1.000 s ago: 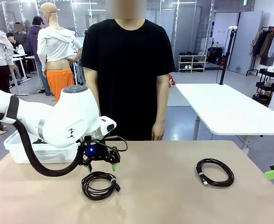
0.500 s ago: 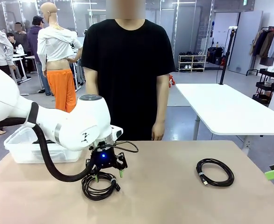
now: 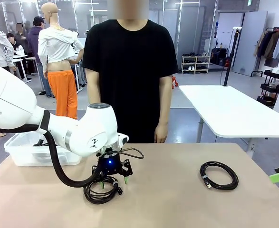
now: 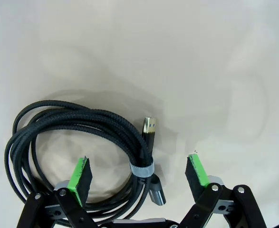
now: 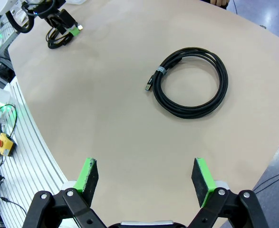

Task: Organize and store the cables.
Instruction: Place the USB Extension Cable into the Organizing box.

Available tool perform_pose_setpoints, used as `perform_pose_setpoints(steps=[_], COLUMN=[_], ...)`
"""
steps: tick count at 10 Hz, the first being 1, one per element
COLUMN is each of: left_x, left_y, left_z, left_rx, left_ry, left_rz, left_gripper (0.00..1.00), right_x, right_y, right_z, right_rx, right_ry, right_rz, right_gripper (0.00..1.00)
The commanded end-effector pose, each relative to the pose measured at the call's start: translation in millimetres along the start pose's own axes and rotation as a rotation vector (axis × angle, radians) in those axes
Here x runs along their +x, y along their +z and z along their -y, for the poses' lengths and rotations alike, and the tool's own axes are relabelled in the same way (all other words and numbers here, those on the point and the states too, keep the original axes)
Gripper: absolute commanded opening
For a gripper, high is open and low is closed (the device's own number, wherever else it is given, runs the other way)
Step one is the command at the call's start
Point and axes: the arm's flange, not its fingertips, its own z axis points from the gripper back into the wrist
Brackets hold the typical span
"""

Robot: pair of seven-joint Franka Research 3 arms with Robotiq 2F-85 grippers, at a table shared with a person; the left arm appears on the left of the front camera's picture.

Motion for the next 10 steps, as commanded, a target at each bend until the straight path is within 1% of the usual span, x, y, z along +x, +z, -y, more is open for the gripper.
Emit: perform_pose_setpoints(steps=[1, 2, 3, 4, 6, 7, 8, 9, 10], left_x=[3.9, 3.9, 3.1, 2.6, 2.1, 1.0, 1.1, 0.9, 0.7], left_y=[0.4, -0.7, -0.8, -0.6, -1.9, -0.8, 0.8, 3.0, 4.2], left_z=[7.3, 6.5, 6.3, 5.3, 5.2, 5.6, 5.7, 6.1, 6.1], left_rx=[-0.001, 0.008, 0.012, 0.016, 0.035, 0.052, 0.055, 0.053, 0.055], left_ry=[0.021, 0.031, 0.031, 0.029, 0.025, 0.028, 0.026, 0.024, 0.024], left_rz=[-0.013, -0.009, -0.01, -0.013, -0.02, -0.023, -0.017, -0.012, -0.008], left_gripper=[1.0, 0.6, 0.4, 0.0, 0.0, 0.12, 0.03, 0.0, 0.0], right_x=[1.2, 1.2, 1.2, 1.2, 1.2, 1.2, 1.2, 1.2, 1.2], right_y=[-0.5, -0.5, -0.5, -0.5, -0.5, -0.5, -0.5, -0.5, -0.5], right_z=[1.4, 1.4, 1.4, 1.4, 1.4, 1.4, 1.4, 1.4, 1.4], right_rx=[-0.012, -0.012, -0.012, -0.012, -0.012, -0.012, -0.012, -0.012, -0.012], right_ry=[-0.003, -0.003, -0.003, -0.003, -0.003, -0.003, -0.003, -0.003, -0.003], right_rz=[0.012, 0.012, 0.012, 0.012, 0.012, 0.012, 0.012, 0.012, 0.012], right_gripper=[1.0, 1.0, 1.0, 1.0, 1.0, 1.0, 1.0, 1.0, 1.0])
